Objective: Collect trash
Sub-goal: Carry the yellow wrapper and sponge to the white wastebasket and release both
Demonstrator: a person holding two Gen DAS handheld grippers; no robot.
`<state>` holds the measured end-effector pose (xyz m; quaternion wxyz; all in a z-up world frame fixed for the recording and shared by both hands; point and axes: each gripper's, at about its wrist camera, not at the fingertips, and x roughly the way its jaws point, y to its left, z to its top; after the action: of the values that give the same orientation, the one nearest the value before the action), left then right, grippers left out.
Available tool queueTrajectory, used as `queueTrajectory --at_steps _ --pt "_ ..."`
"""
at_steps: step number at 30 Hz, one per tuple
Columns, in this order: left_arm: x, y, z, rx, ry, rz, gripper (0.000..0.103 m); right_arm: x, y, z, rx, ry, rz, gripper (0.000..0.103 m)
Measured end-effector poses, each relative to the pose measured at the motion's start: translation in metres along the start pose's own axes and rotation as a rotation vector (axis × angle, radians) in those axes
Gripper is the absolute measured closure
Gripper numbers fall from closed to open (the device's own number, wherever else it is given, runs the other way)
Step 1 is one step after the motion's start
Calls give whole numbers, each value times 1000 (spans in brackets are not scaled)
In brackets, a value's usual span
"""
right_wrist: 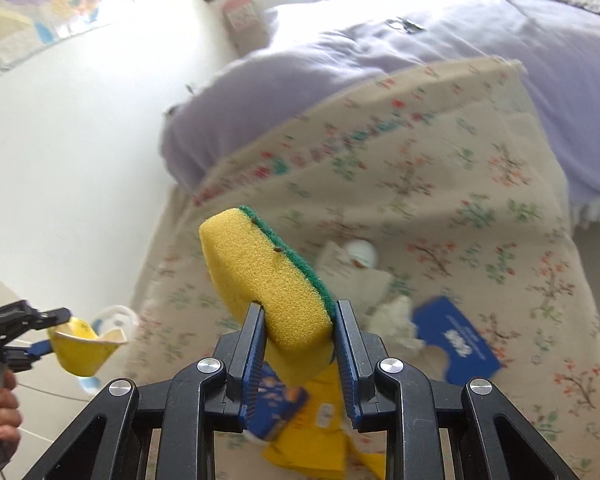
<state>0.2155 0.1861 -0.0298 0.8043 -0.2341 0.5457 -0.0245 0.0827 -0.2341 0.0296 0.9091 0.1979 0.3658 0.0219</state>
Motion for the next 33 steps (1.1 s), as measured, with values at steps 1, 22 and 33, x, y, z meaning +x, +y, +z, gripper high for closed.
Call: queueTrajectory --at_steps 1,22,33 --pt "4 8 2 -16 12 10 34 0 6 0 -8 -5 10 73" --pt "38 90 36 -146 84 61 33 120 170 -43 -208 198 127 72" --pt "27 105 36 -242 96 -18 30 194 242 -58 -229 256 171 71"
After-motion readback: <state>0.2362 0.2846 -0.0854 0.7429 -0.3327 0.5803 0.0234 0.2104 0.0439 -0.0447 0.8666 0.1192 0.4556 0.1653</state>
